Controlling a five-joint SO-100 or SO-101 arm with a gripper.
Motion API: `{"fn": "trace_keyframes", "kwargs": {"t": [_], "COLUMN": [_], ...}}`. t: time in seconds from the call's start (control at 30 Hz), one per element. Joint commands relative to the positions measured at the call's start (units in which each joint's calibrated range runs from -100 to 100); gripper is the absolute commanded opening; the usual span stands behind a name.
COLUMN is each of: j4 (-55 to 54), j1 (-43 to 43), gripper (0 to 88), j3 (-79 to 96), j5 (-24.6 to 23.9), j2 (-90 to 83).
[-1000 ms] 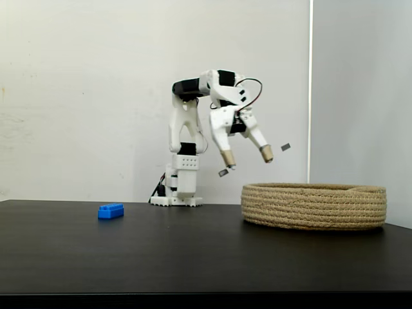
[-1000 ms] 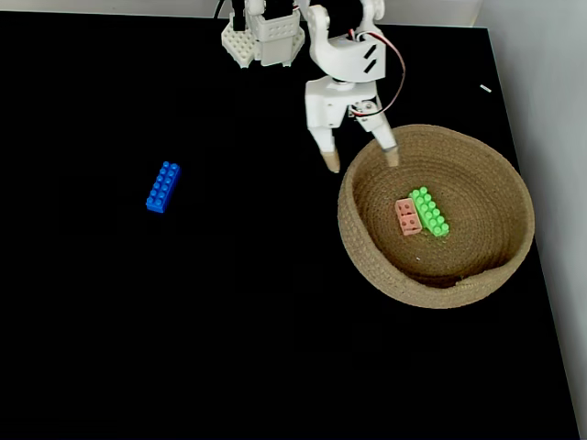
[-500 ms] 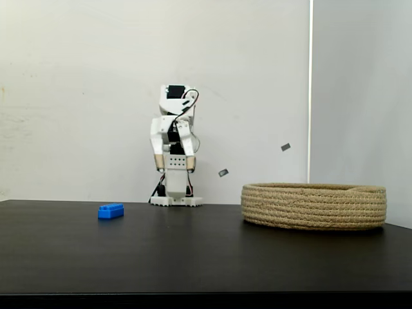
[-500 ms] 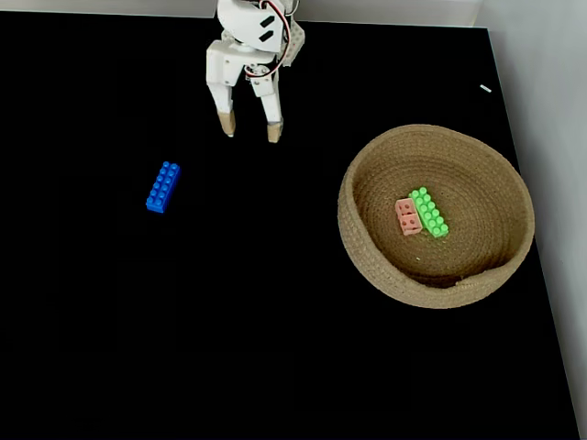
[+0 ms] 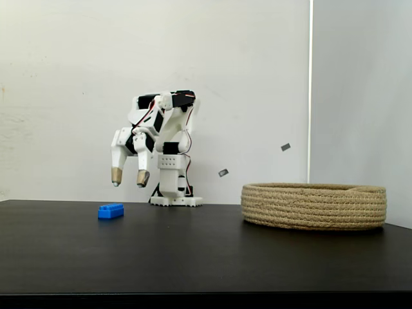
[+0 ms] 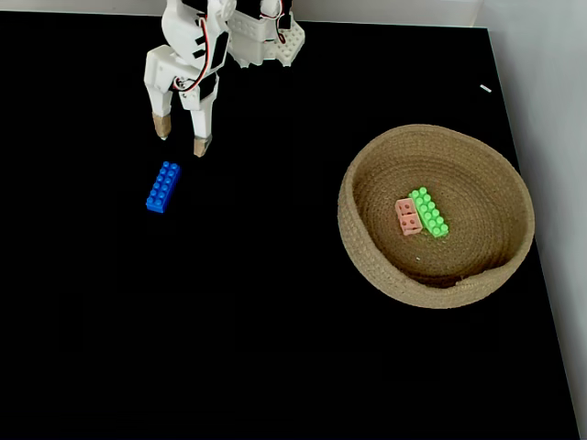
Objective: Place the lego blocks in the tray
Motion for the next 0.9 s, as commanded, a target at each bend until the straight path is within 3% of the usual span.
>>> {"fn": "trace_keyframes", "kwargs": {"t": [0.0, 0.87], "j4": [-1.6, -2.8], "j1": [2.0, 0.2], "gripper": [21.1, 21.0], "j3": [-8.3, -16.7], "j5": [0.3, 8.1], "j2": [7.6, 23.8]}}
